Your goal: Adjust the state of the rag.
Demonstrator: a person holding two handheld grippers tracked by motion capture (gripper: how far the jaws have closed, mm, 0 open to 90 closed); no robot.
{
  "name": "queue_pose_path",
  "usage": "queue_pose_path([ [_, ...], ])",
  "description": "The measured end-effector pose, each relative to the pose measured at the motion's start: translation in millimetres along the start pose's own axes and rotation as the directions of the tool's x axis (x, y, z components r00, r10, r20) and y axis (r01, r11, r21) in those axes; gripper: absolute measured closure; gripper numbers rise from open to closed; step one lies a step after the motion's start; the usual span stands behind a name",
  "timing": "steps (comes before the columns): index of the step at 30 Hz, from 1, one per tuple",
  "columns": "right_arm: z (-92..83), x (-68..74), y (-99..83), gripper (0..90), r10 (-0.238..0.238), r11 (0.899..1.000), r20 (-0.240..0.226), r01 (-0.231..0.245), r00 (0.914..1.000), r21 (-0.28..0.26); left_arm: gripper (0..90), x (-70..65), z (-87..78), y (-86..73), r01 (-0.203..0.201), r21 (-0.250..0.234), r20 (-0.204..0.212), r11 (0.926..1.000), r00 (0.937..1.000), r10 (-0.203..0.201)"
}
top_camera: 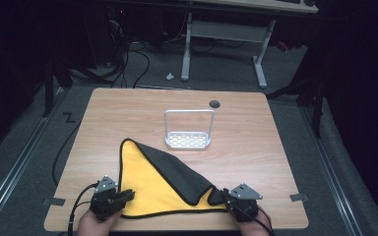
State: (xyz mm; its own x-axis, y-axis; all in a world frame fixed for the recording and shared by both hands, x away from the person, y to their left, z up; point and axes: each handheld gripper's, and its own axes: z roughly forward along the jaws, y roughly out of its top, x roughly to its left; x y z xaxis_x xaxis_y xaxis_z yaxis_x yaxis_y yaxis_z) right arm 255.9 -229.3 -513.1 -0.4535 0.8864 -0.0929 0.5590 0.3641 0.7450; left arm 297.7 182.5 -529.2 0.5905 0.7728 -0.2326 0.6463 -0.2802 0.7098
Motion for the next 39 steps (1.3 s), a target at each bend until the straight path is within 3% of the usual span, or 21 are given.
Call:
queue_pose_path([
  [3, -3.2, 1.4, 15.5, 82.9, 0.017, 0.998, -0.011, -0.018, 0.9998, -0.061, 78.6, -0.8, 1.4, 0.6, -0.025, -0.005, -0.013, 0.9997, 0.9996, 0.025],
  [8, -4.2, 11.9, 41.1, 62.5, -0.006, 0.991, -0.039, 0.000, 0.9992, -0.135, 76.6, -1.2, 3.4, 1.6, -0.052, -0.008, -0.006, 0.9986, 0.9986, 0.052],
  [11, 8.4, 19.1, 44.9, 54.6, -0.017, 0.995, -0.068, 0.010, 0.9975, -0.104, 76.5, -0.5, 3.5, 1.7, -0.055, -0.007, -0.001, 0.9985, 0.9985, 0.055],
  [13, 21.5, 22.0, 37.3, 57.5, -0.029, 0.999, -0.080, 0.026, 0.9964, -0.047, 76.6, -0.2, 3.3, 1.7, -0.058, -0.006, 0.000, 0.9983, 0.9983, 0.058],
  [16, 26.6, 23.1, 27.6, 82.8, -0.063, 0.998, -0.073, 0.062, 0.9953, -0.013, 76.6, 0.7, 3.1, 2.2, -0.062, -0.003, 0.003, 0.9981, 0.9981, 0.062],
  [19, 22.4, 11.5, 31.5, 84.1, -0.057, 0.998, -0.007, 0.056, 0.9984, -0.029, 76.7, 2.1, 2.0, 1.6, -0.057, -0.001, 0.009, 0.9984, 0.9983, 0.057],
  [23, 30.5, -22.9, 38.2, 83.9, -0.004, 1.000, 0.079, 0.006, 0.9968, -0.025, 77.3, 0.7, -1.5, 0.0, -0.051, 0.013, 0.007, 0.9986, 0.9987, 0.051],
  [26, 44.8, -43.9, 42.1, 81.7, 0.033, 0.999, 0.108, -0.033, 0.9936, -0.006, 78.3, 0.1, -3.5, 0.3, -0.067, 0.030, 0.001, 0.9973, 0.9978, 0.067],
  [29, 59.2, -57.8, 44.6, 72.8, 0.073, 0.997, 0.125, -0.076, 0.9895, 0.022, 78.4, 1.7, -3.9, 1.0, -0.062, 0.033, 0.005, 0.9975, 0.9981, 0.062],
  [32, 54.6, -58.2, 46.6, 65.4, 0.087, 0.996, 0.123, -0.087, 0.9886, 0.001, 74.9, 2.3, -3.5, 4.6, -0.066, 0.011, 0.012, 0.9978, 0.9978, 0.065],
  [36, 35.8, -46.1, 42.5, 64.3, 0.057, 0.998, 0.111, -0.053, 0.9922, -0.034, 67.2, 7.1, 1.2, 17.4, -0.040, -0.047, 0.027, 0.9981, 0.9988, 0.041],
  [38, 26.4, -40.2, 36.6, 67.6, 0.053, 0.998, 0.091, -0.049, 0.9944, -0.047, 66.0, 7.9, 7.3, 22.4, -0.037, -0.055, 0.025, 0.9978, 0.9989, 0.038],
  [39, 22.0, -37.3, 33.1, 74.8, 0.058, 0.997, 0.077, -0.054, 0.9954, -0.048, 66.3, 6.9, 10.3, 23.3, -0.047, -0.055, 0.016, 0.9974, 0.9987, 0.048],
])
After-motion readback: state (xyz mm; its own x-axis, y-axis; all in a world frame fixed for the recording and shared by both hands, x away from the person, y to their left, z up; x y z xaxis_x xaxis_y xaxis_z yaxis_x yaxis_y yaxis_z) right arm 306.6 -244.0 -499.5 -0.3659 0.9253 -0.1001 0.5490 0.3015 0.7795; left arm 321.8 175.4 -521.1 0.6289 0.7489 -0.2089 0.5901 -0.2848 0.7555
